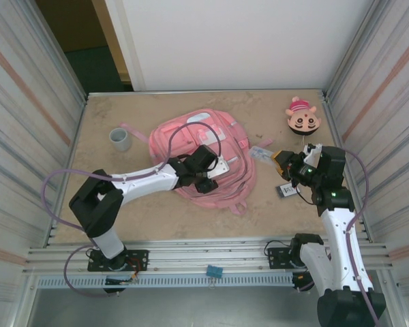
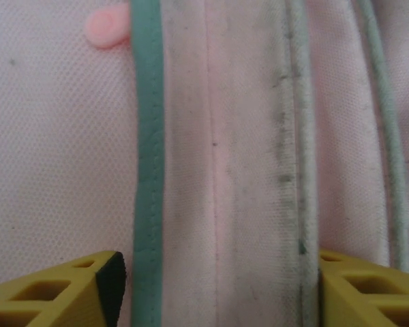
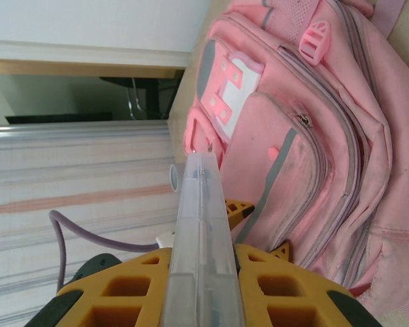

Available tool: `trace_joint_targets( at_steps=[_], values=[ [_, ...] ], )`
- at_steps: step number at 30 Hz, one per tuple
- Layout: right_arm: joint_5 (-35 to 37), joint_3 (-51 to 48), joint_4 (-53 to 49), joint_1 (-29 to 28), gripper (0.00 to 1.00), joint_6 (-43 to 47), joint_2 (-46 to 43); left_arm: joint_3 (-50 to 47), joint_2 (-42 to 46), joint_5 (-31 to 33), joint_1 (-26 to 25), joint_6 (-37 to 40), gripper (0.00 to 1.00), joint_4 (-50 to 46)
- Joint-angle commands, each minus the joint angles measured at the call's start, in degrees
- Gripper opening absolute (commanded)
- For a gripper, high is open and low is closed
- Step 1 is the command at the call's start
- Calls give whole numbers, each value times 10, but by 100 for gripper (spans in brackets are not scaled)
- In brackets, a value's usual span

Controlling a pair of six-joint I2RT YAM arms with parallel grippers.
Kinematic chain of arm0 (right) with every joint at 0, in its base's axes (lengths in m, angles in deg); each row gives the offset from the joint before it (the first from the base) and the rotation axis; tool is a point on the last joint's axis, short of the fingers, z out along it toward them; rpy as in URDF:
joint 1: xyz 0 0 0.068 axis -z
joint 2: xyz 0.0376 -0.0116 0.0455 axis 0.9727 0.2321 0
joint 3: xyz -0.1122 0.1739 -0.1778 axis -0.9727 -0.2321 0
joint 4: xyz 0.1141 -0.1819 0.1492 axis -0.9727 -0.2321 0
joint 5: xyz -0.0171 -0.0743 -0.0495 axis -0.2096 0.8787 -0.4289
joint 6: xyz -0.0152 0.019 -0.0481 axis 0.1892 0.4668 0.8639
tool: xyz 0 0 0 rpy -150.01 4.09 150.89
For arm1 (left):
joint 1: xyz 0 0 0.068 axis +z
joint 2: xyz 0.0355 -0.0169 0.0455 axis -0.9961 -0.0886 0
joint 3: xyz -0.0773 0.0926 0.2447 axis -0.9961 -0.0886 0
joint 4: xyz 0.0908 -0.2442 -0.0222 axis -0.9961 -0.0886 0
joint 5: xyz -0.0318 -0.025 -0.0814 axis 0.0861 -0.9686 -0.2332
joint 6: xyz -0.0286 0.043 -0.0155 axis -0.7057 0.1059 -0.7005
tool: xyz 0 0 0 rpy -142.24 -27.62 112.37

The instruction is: Pack the student bag

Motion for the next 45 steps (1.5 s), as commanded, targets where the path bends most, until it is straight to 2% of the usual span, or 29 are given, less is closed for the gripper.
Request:
trace_joint_targets(
  at_steps=[1,4,7,11,14,19,25,29,33,36,42,45],
  values=[
    [3,-6,-13,1,11,6,-12,16,13,41,3,-6,43,7],
    [8,-6,-28,1,11,12,-18,19,62,20,6,-30,19,16],
    [19,-9,-39,2,11,14,-30,23,121,-38,25,-90,11,35],
    [23,-22,-44,-8,11,6,-41,10,189,-96,71,-190,9,85],
    [46,-35,-20,-43,11,-14,-48,4,214,-131,106,-241,8,107],
    [140,-71,80,-174,11,-84,-30,5,227,-174,143,-281,6,128],
    [336,-119,296,-349,11,-158,43,9,224,-192,157,-306,6,142],
    [409,-110,399,-417,11,-164,130,11,223,-204,165,-319,4,150],
    [480,-93,521,-461,12,-177,250,15,222,-235,183,-343,4,162],
    [497,-66,574,-472,13,-194,329,21,222,-240,186,-343,4,163],
    [516,14,611,-478,13,-201,458,29,222,-258,191,-340,4,164],
    [551,40,616,-487,12,-216,507,29,222,-262,191,-341,4,165]
  ],
)
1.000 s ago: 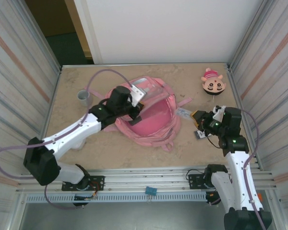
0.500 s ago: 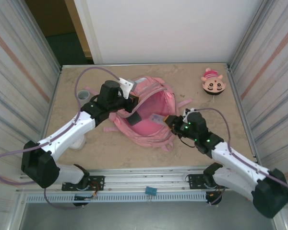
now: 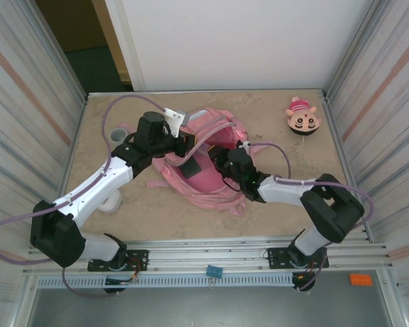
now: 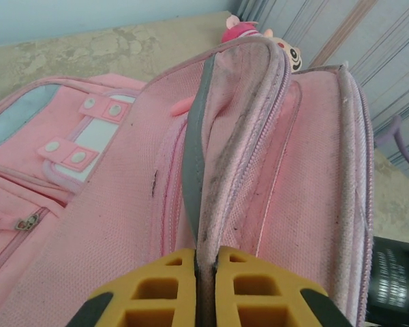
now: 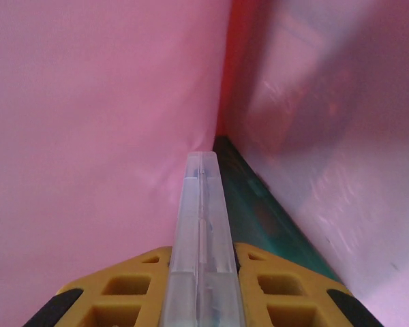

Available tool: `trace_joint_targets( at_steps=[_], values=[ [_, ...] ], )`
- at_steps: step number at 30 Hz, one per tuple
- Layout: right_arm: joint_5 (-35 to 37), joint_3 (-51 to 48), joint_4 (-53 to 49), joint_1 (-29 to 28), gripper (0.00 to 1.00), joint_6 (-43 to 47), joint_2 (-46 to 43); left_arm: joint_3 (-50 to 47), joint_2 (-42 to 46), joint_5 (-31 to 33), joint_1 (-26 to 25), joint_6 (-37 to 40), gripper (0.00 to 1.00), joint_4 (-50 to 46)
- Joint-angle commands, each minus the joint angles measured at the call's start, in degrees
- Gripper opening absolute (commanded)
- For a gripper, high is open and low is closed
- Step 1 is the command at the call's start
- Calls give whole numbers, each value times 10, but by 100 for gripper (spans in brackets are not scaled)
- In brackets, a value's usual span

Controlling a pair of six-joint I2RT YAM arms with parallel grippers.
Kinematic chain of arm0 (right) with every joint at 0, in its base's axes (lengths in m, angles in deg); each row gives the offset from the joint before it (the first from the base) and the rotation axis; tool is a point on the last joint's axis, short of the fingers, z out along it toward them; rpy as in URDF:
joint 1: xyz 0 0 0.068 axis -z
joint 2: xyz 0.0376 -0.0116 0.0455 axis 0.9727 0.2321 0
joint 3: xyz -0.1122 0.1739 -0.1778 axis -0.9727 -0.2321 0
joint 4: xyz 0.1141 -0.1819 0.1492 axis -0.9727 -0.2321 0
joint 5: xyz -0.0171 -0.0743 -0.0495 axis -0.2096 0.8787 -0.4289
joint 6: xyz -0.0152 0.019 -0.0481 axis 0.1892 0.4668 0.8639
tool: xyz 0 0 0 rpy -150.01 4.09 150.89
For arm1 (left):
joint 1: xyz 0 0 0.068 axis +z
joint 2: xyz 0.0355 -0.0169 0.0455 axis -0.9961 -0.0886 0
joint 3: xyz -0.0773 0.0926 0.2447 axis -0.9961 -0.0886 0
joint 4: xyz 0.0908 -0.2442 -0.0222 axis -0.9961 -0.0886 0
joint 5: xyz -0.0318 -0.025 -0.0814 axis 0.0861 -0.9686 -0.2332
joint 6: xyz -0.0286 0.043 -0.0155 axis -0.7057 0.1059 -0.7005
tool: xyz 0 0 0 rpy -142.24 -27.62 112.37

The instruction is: Pack the student bag

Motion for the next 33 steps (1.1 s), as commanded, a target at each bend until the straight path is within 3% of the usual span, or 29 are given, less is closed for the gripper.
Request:
trace_joint_targets(
  at_steps=[1,11,16,21,33],
  values=[
    [59,37,44,-11,12,-26,46,30,22,-33,6,-14,4,81],
    [48,145,44,-21,15,-57,196,39,17,-45,6,-17,4,91],
    [37,157,-10,-25,29,-82,214,34,18,-34,8,-17,5,90],
    [2,114,-32,-26,53,-103,188,25,18,-21,10,-14,4,82],
    [-25,6,-165,-27,65,-89,-1,3,17,2,10,9,4,71]
  ],
)
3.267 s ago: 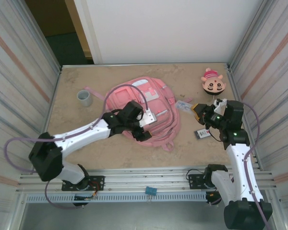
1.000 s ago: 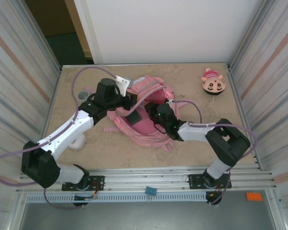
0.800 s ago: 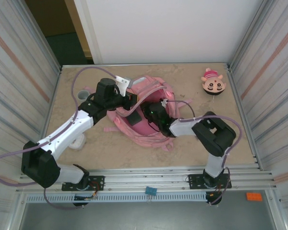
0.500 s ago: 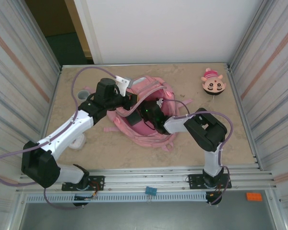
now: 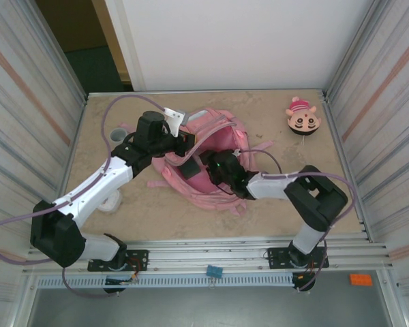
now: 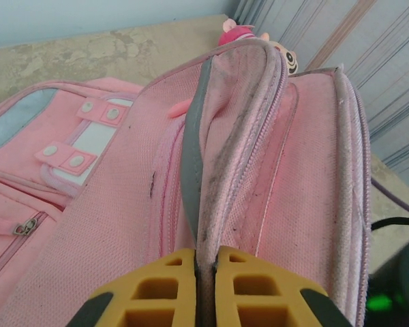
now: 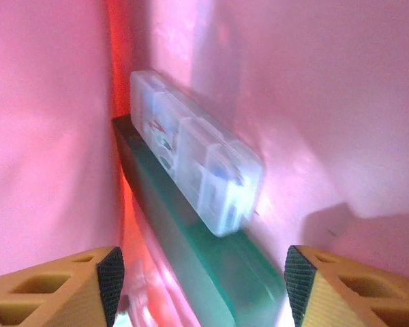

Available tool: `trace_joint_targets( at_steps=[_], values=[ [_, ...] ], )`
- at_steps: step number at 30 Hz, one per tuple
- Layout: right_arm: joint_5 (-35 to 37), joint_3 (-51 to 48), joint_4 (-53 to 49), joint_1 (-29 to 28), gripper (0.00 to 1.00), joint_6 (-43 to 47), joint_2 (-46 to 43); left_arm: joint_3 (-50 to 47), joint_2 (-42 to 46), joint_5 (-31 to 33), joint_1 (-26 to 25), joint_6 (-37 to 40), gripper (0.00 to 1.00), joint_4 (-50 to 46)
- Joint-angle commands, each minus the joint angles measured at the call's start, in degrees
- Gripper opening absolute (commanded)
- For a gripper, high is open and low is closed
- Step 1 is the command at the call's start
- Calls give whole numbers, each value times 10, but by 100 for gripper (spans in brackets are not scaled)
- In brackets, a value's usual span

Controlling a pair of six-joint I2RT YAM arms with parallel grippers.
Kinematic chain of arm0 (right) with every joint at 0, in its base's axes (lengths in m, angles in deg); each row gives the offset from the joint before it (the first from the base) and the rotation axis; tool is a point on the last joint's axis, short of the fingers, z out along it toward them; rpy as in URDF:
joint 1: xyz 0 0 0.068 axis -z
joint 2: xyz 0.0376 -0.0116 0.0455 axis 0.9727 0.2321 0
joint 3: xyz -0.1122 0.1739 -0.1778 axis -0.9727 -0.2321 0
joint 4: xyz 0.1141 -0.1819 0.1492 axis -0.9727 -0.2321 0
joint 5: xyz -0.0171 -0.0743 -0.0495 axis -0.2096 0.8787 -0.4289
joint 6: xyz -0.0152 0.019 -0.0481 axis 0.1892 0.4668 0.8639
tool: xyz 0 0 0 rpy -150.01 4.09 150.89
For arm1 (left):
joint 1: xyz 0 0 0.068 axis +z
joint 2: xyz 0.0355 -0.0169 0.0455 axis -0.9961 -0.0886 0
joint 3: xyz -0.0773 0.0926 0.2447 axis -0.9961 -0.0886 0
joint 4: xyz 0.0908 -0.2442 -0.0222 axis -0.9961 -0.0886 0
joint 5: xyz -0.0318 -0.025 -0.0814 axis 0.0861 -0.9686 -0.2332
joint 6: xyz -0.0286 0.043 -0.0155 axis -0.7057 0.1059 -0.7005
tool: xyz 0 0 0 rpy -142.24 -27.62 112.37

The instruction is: Pack the student bag

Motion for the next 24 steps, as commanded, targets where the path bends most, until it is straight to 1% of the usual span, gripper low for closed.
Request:
trace_joint_targets(
  at_steps=[1,4,7,10,12,13,15,18,20,21,23,24],
  values=[
    [0,-36,-74,-5,65,12,-77,-2,17,8,7,15,4,67],
    [14,-56,-138,-5,65,45,-160,-20,16,12,7,23,4,64],
    [51,-49,-254,-7,66,100,-259,-41,13,17,2,30,4,63],
    [91,-29,-346,-7,68,186,-354,-60,6,45,-25,65,4,52],
    [115,-12,-391,-6,69,244,-407,-72,-6,65,-49,85,5,46],
    [121,-4,-405,-4,69,287,-428,-76,-16,71,-60,92,5,45],
    [117,10,-422,4,69,348,-454,-85,-39,74,-80,102,7,46],
    [78,31,-440,27,69,423,-465,-94,-75,84,-110,106,10,46],
    [36,46,-448,43,69,470,-460,-98,-96,85,-123,99,15,49],
    [13,55,-455,50,68,493,-454,-99,-103,84,-128,93,20,51],
    [-36,71,-460,58,68,542,-439,-94,-106,81,-132,85,35,46],
    [-68,83,-464,59,67,591,-428,-92,-102,80,-132,78,44,41]
  ],
)
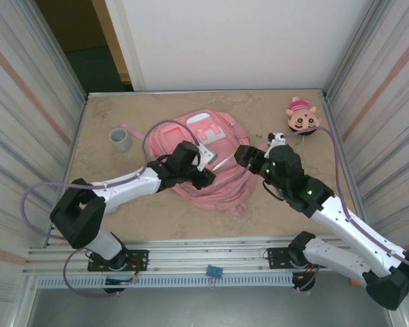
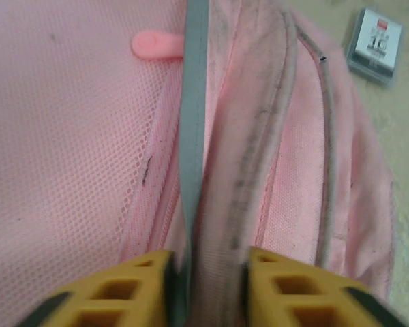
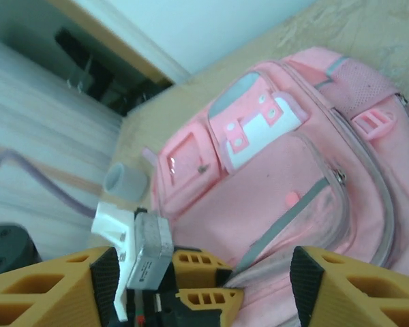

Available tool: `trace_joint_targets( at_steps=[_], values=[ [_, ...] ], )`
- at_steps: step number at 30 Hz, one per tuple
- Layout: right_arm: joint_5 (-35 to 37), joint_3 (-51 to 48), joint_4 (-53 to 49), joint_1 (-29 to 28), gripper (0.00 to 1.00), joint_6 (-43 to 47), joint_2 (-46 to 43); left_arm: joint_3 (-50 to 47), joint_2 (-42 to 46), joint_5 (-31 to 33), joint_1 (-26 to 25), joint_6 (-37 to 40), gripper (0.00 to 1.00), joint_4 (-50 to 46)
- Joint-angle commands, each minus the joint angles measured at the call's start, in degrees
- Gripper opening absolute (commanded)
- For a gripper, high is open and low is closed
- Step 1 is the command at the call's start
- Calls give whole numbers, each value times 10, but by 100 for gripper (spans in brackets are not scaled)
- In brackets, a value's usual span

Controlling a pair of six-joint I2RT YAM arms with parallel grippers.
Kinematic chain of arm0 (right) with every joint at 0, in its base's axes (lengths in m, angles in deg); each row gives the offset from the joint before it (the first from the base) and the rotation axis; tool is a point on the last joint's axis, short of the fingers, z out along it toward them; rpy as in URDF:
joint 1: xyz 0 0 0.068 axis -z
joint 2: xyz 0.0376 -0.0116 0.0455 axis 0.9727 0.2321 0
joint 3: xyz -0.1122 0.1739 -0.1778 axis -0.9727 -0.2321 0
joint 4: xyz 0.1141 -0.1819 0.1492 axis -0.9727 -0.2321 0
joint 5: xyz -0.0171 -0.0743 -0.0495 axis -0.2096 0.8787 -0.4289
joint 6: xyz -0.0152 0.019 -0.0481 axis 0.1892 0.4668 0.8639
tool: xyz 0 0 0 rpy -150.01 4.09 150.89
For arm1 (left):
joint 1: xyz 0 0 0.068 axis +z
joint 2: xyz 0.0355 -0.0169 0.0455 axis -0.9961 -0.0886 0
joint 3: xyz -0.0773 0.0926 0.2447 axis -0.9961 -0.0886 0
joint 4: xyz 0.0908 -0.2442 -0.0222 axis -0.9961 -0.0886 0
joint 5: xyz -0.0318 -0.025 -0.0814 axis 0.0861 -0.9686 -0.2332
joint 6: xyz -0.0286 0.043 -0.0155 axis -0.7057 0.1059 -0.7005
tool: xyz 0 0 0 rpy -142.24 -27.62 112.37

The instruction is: Pack the student bag

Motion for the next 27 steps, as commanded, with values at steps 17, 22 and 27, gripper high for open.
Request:
trace_joint_targets(
  at_steps=[17,22,27],
  values=[
    [-60,191,-199,-115,69,701,283,-160,266,-14,230,-146,78,-40],
    [-8,187,-156,-140,69,756,333,-172,256,-62,289,-140,72,-60],
    [2,178,-115,-146,70,795,369,-172,229,-75,291,-128,70,-57]
  ],
)
